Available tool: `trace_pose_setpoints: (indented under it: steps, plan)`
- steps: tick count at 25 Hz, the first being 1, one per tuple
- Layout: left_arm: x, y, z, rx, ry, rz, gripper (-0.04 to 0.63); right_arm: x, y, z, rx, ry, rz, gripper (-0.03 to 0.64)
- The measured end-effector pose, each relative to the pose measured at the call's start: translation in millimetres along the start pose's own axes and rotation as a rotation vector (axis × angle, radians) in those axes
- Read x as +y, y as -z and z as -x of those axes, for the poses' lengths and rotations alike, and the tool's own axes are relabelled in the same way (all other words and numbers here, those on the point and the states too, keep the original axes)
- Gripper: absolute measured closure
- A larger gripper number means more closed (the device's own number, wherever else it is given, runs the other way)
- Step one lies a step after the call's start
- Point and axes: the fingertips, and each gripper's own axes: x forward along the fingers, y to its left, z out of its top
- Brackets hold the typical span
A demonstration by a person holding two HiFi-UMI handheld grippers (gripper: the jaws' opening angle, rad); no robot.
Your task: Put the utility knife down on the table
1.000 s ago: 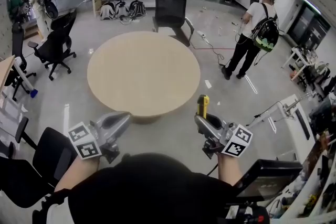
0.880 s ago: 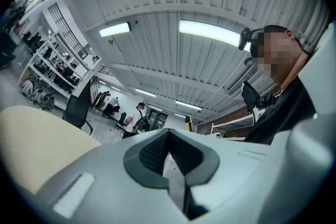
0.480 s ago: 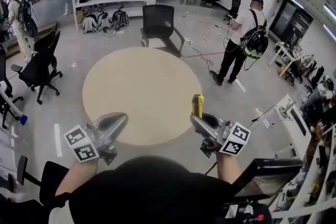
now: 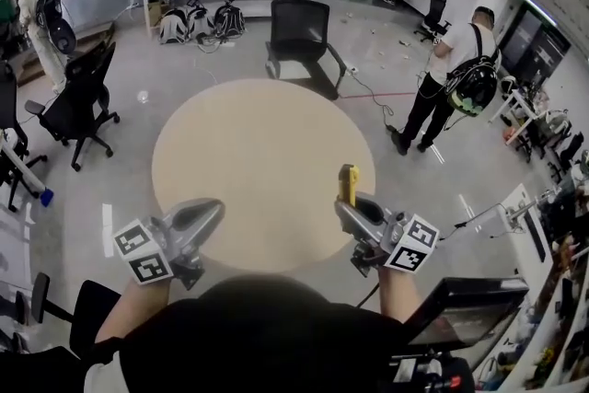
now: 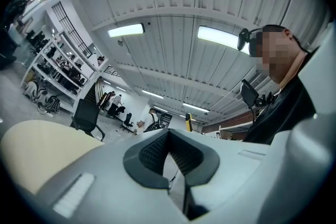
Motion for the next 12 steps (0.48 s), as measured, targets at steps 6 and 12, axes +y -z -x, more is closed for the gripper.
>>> trace_pose_setpoints:
  steps: [6, 12]
  plan:
    - [25.9, 8.6, -62.0, 0.008, -0.103, -0.035, 0.597, -85.5, -9.2, 3.2, -0.002, -0.101, -0.042, 0.541]
    - [40.3, 11.3, -144.3, -0.001, -0.211, -0.068, 0.597, -180.9, -40.4, 2.4, 0.008, -0.232, -0.064, 0.541]
